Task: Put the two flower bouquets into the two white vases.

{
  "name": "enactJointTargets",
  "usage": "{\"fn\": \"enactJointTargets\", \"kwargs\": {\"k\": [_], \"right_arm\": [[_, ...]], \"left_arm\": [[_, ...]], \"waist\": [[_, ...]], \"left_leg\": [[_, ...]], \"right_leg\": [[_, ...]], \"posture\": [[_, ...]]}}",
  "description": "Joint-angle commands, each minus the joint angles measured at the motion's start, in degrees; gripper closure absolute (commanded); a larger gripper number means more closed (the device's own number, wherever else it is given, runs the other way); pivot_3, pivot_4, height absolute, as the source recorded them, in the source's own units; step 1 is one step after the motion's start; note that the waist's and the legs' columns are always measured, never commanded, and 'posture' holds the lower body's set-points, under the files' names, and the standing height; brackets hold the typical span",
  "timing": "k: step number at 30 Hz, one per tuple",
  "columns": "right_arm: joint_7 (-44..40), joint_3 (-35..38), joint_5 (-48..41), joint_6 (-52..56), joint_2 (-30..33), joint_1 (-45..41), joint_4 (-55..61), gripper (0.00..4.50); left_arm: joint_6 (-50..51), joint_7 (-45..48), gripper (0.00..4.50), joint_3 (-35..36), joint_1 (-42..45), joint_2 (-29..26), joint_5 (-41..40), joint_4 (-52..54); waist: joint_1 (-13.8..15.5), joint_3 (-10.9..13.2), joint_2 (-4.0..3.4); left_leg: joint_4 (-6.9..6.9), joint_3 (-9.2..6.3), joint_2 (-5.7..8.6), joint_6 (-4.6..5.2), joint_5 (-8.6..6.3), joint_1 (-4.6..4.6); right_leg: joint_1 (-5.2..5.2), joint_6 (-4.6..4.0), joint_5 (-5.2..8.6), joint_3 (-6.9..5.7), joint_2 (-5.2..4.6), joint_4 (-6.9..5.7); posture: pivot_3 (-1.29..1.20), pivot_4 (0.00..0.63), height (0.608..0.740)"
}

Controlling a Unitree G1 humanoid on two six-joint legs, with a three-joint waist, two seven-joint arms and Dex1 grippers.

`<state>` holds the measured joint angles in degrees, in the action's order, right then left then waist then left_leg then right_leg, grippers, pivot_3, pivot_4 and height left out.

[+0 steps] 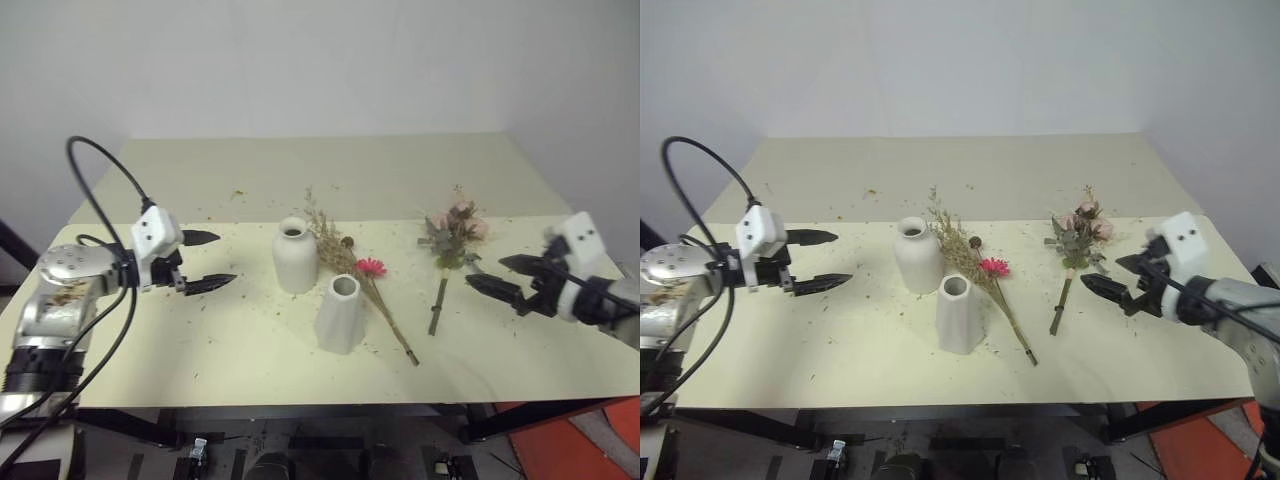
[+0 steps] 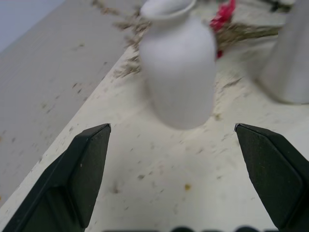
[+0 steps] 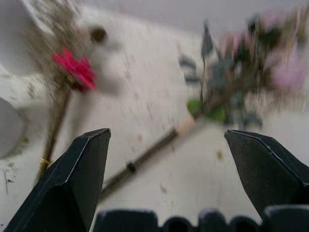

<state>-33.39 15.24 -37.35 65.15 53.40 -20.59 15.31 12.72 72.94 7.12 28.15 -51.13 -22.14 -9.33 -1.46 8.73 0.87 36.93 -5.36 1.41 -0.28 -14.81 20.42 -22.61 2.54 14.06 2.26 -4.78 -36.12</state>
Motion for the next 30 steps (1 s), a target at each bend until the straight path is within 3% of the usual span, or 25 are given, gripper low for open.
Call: {"fn": "enactJointTargets", "kwargs": {"k": [1,6,9,19,22,30], "right_arm": [[5.3,-3.0,0.5,10.5,-2.0,-8.7,-2.9,0.0],[11.2,-10.5,5.5,19.6,-8.4,-21.7,-12.8,0.0],[11.0,-14.5,8.0,19.4,-9.9,-26.4,-18.9,0.0],[8.3,-25.3,20.3,6.2,-16.6,-37.1,-45.9,0.0],[6.2,-26.9,22.3,3.3,-17.4,-37.9,-48.2,0.8],[6.1,-22.8,24.7,0.7,-16.9,-37.1,-44.9,3.56]], "left_arm": [[3.3,2.6,0.02,3.8,-0.4,-1.8,-5.4,3.8],[8.3,5.4,0.02,5.9,-1.9,-3.0,-11.0,7.7],[10.7,6.4,0.02,6.9,-2.8,-3.4,-13.6,9.8],[12.7,4.8,0.02,8.1,-4.9,-3.5,-15.1,13.4],[12.9,4.3,0.0,8.9,-5.9,-3.7,-15.4,14.4],[12.8,4.0,0.0,9.5,-6.2,-3.9,-15.2,14.5]], "waist": [[-0.3,0.0,-0.01],[-1.0,0.0,-0.01],[-1.1,0.0,-0.01],[-1.2,0.0,-0.03],[-1.3,0.0,-0.03],[-1.3,0.0,-0.04]], "left_leg": [[-0.02,0.01,0.0,0.01,0.0,0.01],[-0.01,0.06,-0.04,0.02,-0.01,0.06],[-0.01,0.13,-0.04,0.02,-0.01,0.26],[0.02,0.2,-0.05,0.01,0.0,0.62],[0.03,0.22,-0.07,0.01,0.0,0.61],[0.02,0.27,-0.23,0.01,0.0,0.61]], "right_leg": [[-0.02,0.0,0.0,0.01,0.01,0.01],[-0.1,0.0,0.0,0.06,0.05,0.0],[-0.39,-0.01,-0.01,0.12,0.05,-0.06],[-0.76,-0.08,-0.06,0.14,0.08,-0.08],[-0.76,-0.11,-0.08,0.16,0.09,-0.08],[-0.8,-0.19,-0.13,0.2,0.25,-0.09]], "posture": [[0.0,0.15,0.74],[0.0,0.15,0.74],[0.0,0.15,0.74],[0.0,0.15,0.74],[0.0,0.15,0.74],[0.0,0.15,0.74]]}}
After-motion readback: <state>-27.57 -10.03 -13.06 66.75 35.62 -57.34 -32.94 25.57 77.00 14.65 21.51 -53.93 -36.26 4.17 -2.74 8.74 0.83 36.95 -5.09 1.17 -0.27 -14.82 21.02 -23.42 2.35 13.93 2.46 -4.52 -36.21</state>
